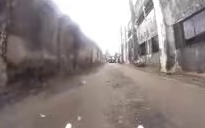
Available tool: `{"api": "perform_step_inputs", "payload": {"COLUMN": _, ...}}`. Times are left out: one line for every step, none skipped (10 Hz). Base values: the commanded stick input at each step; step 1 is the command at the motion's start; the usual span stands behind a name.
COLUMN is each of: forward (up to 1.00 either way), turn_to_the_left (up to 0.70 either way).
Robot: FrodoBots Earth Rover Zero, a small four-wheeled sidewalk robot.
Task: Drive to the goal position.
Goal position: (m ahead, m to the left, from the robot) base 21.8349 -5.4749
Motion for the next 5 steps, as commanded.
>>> {"api": "perform_step_inputs", "payload": {"forward": 0.70, "turn_to_the_left": 0.00}}
{"api": "perform_step_inputs", "payload": {"forward": 0.70, "turn_to_the_left": 0.00}}
{"api": "perform_step_inputs", "payload": {"forward": 0.70, "turn_to_the_left": 0.00}}
{"api": "perform_step_inputs", "payload": {"forward": 0.70, "turn_to_the_left": 0.00}}
{"api": "perform_step_inputs", "payload": {"forward": 0.70, "turn_to_the_left": 0.00}}
